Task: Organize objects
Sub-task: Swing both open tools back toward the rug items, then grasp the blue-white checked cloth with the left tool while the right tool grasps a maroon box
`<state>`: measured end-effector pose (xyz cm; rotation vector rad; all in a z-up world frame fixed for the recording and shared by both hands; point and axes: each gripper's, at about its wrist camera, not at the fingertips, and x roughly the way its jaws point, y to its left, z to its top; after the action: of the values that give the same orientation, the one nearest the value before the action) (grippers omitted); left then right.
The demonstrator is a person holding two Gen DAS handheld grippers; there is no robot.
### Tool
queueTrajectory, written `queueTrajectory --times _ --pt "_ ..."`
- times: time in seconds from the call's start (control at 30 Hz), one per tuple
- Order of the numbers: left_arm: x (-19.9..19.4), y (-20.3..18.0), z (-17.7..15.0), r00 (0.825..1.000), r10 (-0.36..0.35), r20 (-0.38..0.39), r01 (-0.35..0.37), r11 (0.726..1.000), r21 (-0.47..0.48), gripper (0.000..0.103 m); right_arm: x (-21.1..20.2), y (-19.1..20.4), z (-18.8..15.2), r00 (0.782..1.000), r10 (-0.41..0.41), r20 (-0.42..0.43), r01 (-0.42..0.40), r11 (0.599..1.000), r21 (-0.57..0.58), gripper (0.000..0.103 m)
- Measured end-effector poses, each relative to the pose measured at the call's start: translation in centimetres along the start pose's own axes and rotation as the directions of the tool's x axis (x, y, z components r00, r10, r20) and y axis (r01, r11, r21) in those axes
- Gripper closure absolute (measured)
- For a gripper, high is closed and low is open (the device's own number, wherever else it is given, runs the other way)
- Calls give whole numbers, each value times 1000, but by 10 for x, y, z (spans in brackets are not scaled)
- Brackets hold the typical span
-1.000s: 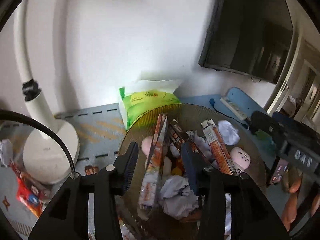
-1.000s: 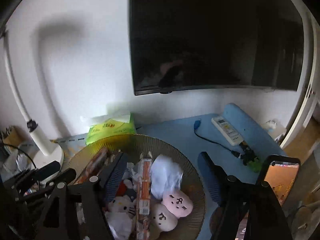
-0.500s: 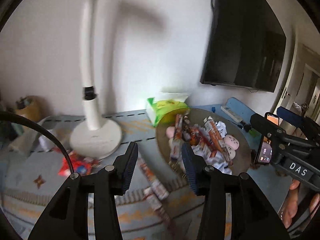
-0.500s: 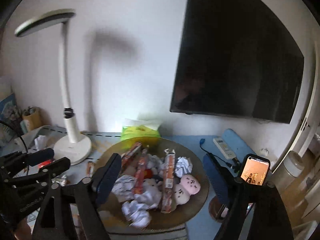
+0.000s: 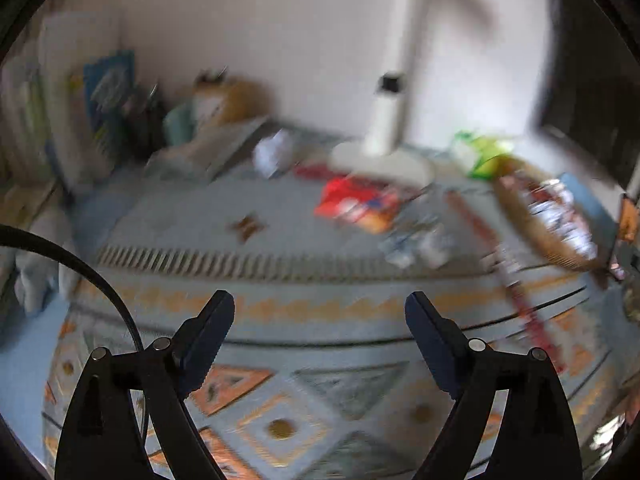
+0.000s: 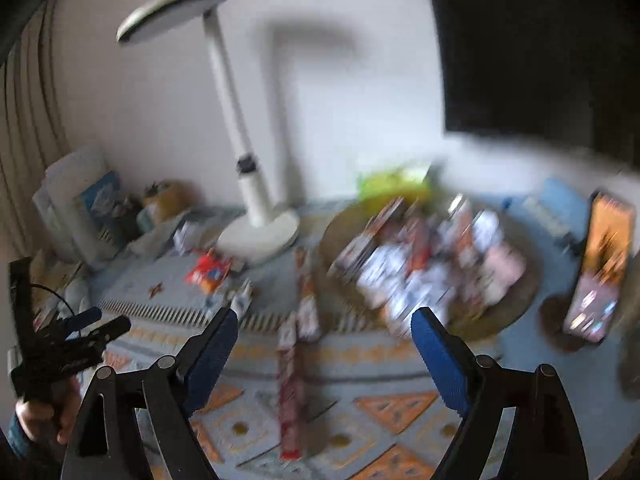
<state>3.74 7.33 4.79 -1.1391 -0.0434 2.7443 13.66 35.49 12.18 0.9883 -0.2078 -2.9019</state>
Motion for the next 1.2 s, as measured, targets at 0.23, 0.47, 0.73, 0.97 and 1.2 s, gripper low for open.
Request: queueTrajectory --times 0.23,0.47,0.73,0.97,1.2 --pt "41 18 -20 994 19 -107 -25 998 -52 16 55 14 -42 990 108 -86 -108 994 7 16" --pt "43 -4 -17 991 -1 -135 6 999 42 16 81 19 -55 984 92 -150 -96 995 -22 16" --pt "66 -55 40 964 -215 -159 218 976 1 16 91 24 -59 979 72 -192 -81 996 -43 16" --pt "112 -106 59 972 -161 -169 175 982 69 16 93 14 -57 979 77 -190 -78 997 6 16" --pt "129 -116 64 980 -83 -182 101 991 88 30 94 20 -57 976 94 -195 -99 995 -17 15"
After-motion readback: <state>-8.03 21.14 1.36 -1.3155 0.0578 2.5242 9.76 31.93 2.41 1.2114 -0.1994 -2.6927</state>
